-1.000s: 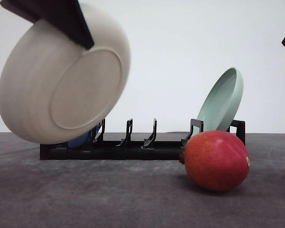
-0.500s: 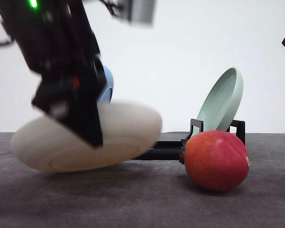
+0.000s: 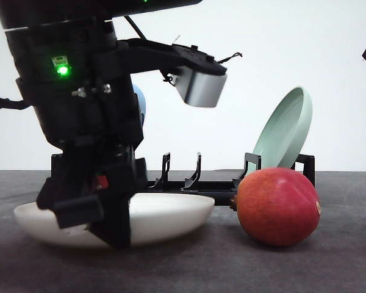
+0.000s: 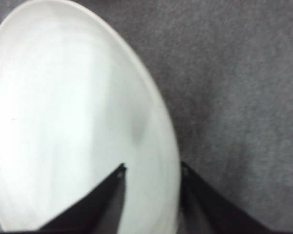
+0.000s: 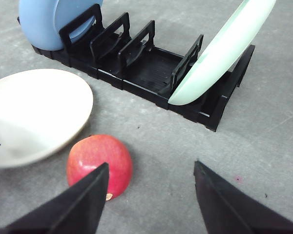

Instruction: Place pomegranate in white plate

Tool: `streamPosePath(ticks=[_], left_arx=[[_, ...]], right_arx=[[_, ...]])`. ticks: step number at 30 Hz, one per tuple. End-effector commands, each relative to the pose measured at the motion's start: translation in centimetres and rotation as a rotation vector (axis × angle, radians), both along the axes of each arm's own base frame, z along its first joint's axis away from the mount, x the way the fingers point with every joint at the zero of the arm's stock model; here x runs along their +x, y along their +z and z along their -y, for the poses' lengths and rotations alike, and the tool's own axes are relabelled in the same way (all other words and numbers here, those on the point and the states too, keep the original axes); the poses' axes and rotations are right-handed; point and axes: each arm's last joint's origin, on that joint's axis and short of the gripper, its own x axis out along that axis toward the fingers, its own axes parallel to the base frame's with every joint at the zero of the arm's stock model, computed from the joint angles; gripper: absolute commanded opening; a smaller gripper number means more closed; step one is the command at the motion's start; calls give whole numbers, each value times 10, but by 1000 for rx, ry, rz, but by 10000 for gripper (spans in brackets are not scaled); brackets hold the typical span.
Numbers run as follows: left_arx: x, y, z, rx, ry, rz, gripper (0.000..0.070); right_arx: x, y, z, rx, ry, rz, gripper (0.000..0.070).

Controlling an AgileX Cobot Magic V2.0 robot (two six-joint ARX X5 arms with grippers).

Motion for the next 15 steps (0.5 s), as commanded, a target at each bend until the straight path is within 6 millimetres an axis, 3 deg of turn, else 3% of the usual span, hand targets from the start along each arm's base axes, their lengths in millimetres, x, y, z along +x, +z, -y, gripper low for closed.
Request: streamPosePath(ticks=[1, 5, 8, 10, 15], left_arx=[[-3, -2, 5, -29, 15, -36, 286], [-7, 0, 6, -108, 59, -188, 288], [-7, 5, 1, -158, 99, -275, 367], [-5, 11, -4, -195, 138, -312, 400], [7, 38, -26, -343, 286, -354, 400]], right_arx=[[0, 5, -1, 1, 7, 16, 348], [0, 5, -1, 1, 7, 16, 348], [0, 5, -1, 2, 8, 16, 348], [0, 4, -1, 2, 7, 16, 348], [0, 4, -1, 14, 17, 5, 349]])
